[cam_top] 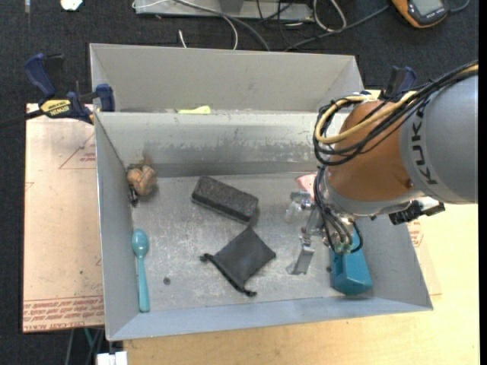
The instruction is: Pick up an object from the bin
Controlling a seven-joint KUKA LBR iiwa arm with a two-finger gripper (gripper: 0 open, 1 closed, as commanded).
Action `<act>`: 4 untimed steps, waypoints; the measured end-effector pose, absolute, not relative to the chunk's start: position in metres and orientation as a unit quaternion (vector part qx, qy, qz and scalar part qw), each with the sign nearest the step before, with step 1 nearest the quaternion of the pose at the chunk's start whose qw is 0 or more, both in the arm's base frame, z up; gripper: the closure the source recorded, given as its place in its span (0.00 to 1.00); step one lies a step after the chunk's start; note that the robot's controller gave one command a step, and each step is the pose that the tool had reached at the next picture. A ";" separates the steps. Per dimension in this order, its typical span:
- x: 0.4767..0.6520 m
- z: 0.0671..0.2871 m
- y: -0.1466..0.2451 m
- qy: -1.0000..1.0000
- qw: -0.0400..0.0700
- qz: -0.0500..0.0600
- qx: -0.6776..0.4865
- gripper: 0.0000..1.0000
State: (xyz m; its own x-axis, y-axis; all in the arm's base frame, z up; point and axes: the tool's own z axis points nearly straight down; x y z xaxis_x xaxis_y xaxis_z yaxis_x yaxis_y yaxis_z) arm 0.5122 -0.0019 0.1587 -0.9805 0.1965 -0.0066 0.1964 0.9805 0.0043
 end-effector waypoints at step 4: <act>0.558 0.071 0.083 0.993 0.010 0.001 -0.114 1.00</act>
Offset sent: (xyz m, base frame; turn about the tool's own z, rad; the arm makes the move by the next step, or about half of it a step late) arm 0.0506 0.0598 -0.0273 -0.2935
